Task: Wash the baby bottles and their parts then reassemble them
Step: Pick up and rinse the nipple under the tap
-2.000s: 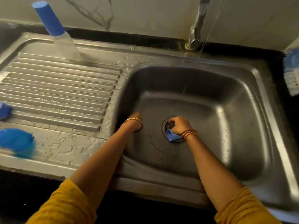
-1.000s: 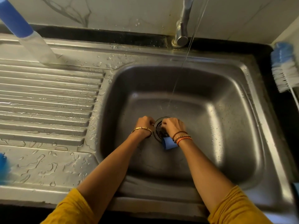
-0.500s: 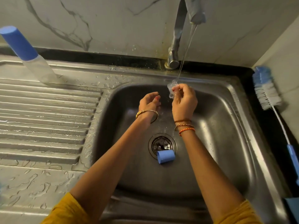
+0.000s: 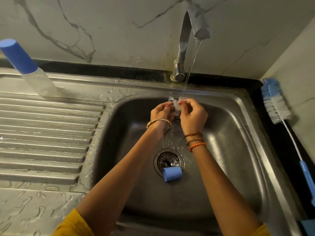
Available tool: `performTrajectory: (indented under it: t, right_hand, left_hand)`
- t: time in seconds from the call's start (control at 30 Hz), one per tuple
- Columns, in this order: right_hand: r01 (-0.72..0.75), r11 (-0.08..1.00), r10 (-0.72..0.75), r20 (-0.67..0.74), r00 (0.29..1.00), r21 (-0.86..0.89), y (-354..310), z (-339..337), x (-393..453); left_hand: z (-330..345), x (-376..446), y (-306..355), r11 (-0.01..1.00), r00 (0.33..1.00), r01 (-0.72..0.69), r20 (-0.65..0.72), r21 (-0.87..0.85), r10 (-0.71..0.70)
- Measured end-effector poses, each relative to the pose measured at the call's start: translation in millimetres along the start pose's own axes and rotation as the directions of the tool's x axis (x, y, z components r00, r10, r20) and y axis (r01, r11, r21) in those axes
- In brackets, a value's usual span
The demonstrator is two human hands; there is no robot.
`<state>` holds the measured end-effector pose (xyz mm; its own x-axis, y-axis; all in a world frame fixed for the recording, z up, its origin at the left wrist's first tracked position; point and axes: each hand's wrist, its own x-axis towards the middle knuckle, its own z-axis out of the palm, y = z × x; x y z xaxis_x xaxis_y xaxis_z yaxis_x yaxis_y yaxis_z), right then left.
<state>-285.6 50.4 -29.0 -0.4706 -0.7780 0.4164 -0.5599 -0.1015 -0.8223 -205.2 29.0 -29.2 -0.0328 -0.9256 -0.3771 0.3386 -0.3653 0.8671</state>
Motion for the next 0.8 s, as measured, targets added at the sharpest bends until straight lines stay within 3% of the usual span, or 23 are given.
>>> performTrajectory:
  t: [0.07,0.13,0.17,0.3,0.37,0.47,0.53,0.6,0.73,0.8]
  right_hand:
    - [-0.350,0.931,0.340,0.103,0.935,0.108,-1.5,3.6,3.0]
    - [-0.686,0.672,0.641,0.243,0.728,0.281,-3.7,3.3,4.6]
    - [-0.762,0.577,0.695,0.314,0.647,0.292,-5.5,1.3,5.6]
    - [-0.877,0.430,0.710,0.519,0.475,0.215,-10.8,-7.4,2.0]
    - [-0.844,0.507,0.666,0.541,0.513,0.175,-13.7,-10.8,3.9]
    - [-0.701,0.706,0.558,0.527,0.642,0.107,-10.0,-11.1,10.7]
    - [-0.484,0.875,0.419,0.472,0.776,0.018,-5.1,-12.3,12.1]
    - [-0.303,0.952,0.289,0.413,0.864,-0.031,-5.5,-14.1,10.7]
    - [-0.279,0.958,0.280,0.450,0.848,-0.070,-1.1,-6.6,9.5]
    - [-0.317,0.946,0.258,0.445,0.858,0.064,-12.5,-10.0,14.0]
  left_hand:
    - [0.9,-3.9,1.4,0.993,0.996,-0.066,0.064,0.103,0.060]
    - [1.5,-5.3,1.4,0.952,0.989,-0.137,0.089,0.274,0.117]
    - [2.6,-4.7,2.5,0.917,0.985,-0.173,0.085,0.360,0.153]
    - [6.1,0.5,12.1,0.736,0.945,-0.297,0.075,0.608,0.319]
    - [8.4,2.7,18.9,0.703,0.938,-0.323,0.113,0.633,0.328]
    - [10.4,5.4,29.6,0.791,0.962,-0.272,0.134,0.547,0.238]
    - [8.7,7.4,34.6,0.819,0.970,-0.240,0.165,0.522,0.179]
    - [7.5,8.4,38.1,0.865,0.973,-0.208,0.183,0.457,0.138]
    - [7.5,8.5,45.7,0.904,0.973,-0.185,0.201,0.386,0.113]
    - [6.0,6.7,45.8,0.932,0.971,-0.149,0.227,0.330,0.075]
